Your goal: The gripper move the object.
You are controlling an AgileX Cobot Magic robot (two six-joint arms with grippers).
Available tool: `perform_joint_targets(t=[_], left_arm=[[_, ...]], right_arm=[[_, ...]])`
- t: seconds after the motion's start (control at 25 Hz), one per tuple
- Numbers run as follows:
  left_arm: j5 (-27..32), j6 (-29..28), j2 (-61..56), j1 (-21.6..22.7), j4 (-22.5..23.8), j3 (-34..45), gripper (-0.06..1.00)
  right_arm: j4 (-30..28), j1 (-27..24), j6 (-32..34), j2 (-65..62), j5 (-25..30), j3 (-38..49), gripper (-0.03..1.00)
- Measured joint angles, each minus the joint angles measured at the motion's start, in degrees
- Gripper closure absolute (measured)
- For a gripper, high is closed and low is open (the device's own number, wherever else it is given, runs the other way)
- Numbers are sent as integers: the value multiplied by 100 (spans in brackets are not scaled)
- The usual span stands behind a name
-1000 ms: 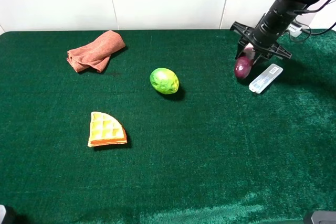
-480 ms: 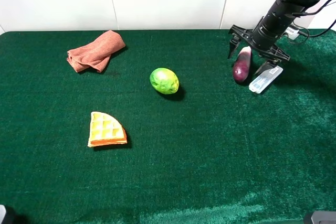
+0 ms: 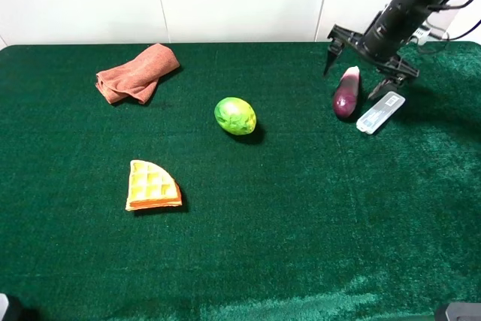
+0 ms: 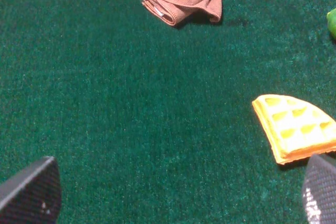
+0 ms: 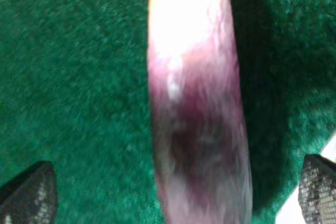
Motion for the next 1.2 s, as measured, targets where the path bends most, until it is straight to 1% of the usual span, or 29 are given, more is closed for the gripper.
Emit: perform_joint_targets(t=[0.2, 0.36, 0.48, 0.52, 0.56, 0.64, 0.88, 1.04, 1.2], left_arm=[[0, 0, 0, 0, 0, 0, 2], [0, 0, 0, 0, 0, 0, 2], [0, 0, 0, 0, 0, 0, 2], [0, 0, 0, 0, 0, 0, 2], [0, 0, 0, 0, 0, 0, 2], [0, 0, 0, 0, 0, 0, 2], [0, 0, 0, 0, 0, 0, 2], [0, 0, 0, 0, 0, 0, 2], [0, 0, 0, 0, 0, 0, 2]], right_arm=[[-74, 0, -290, -478, 413, 0, 27], [-274, 0, -613, -976, 931, 0, 27], [-469, 0, -874, -1400, 1392, 0, 27], [-562, 0, -1027, -1637, 1709, -6, 27], [-607, 0, -1106, -1760, 1916, -10, 27], [-677, 0, -1262, -1963, 2159, -12, 27], [-961, 120, -1690, -2671, 2248, 298, 27], [-1252, 300, -1763, -3243, 2248, 748, 27], [-1308, 333, -1769, -3968, 2251, 1263, 27]])
